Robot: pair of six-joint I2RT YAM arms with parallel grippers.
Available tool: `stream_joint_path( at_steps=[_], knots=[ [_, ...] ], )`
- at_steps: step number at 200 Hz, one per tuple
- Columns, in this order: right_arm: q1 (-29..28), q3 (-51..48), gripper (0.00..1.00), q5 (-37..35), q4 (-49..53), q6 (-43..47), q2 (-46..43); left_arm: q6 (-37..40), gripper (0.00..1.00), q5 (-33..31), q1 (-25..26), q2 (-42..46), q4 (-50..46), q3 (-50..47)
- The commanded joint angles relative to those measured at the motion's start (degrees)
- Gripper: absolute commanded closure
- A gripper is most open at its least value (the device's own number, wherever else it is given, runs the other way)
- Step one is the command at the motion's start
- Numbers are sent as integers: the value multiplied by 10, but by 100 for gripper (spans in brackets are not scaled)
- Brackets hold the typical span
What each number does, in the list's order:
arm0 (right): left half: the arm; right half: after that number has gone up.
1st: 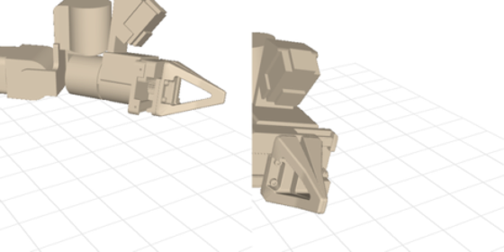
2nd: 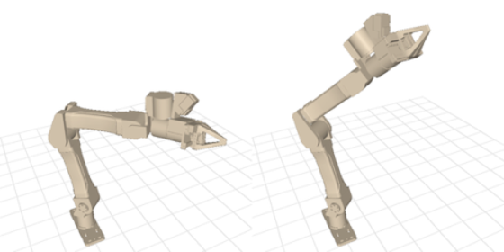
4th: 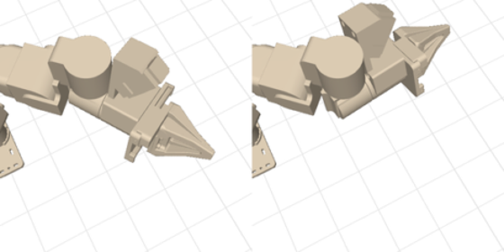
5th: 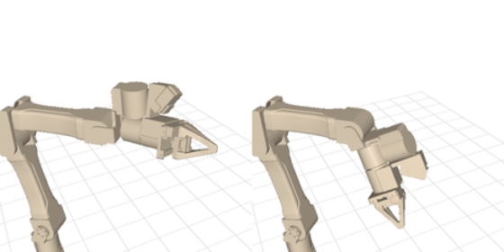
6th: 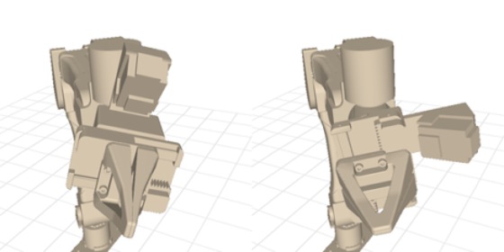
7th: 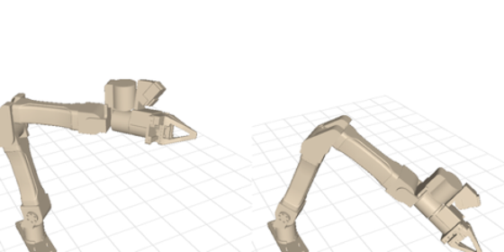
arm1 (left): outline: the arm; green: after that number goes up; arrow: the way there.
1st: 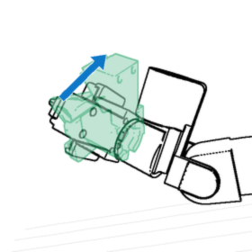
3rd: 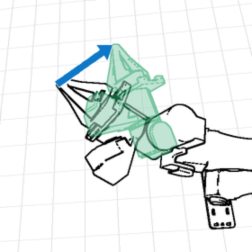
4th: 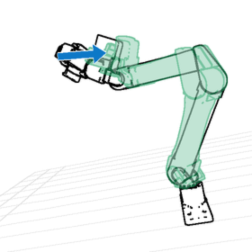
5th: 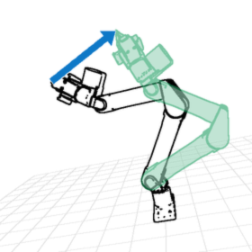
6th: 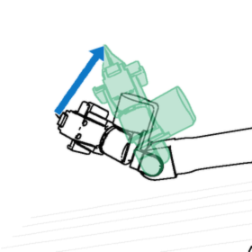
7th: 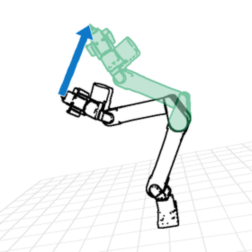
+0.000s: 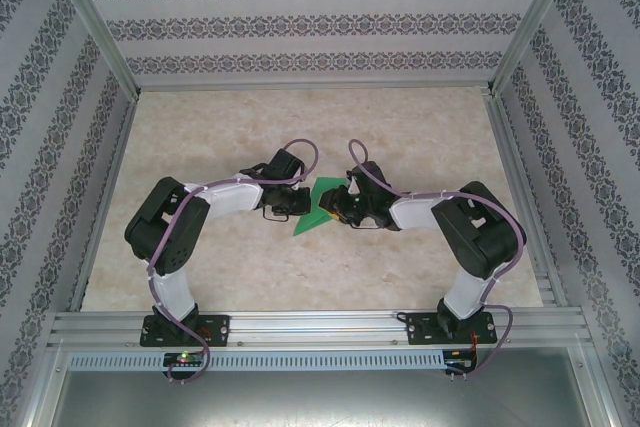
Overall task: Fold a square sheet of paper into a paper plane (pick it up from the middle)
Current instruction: Fourth fold the wing at the center of the table.
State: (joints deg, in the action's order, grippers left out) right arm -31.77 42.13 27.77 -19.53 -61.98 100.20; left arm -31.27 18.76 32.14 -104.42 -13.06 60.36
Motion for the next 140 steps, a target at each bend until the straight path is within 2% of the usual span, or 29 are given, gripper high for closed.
stream_joint_path(
  at_steps=[1,28,45,74,100,140],
  knots=[
    [-4,22,79,2,8,7,9,7,86,-6,-8,13,-4,8],
    [-2,31,93,-16,40,18,2,2,77,-14,-18,48,1,-4],
    [0,32,98,-35,61,21,-11,-2,66,-16,-31,77,7,-15],
    [6,49,99,-70,135,31,-45,-4,48,-13,-55,122,37,-41],
    [11,78,99,-94,199,39,-74,15,28,21,-66,157,94,-73],
    [16,116,99,-124,250,22,-82,46,12,40,-77,179,150,-102]
  ],
)
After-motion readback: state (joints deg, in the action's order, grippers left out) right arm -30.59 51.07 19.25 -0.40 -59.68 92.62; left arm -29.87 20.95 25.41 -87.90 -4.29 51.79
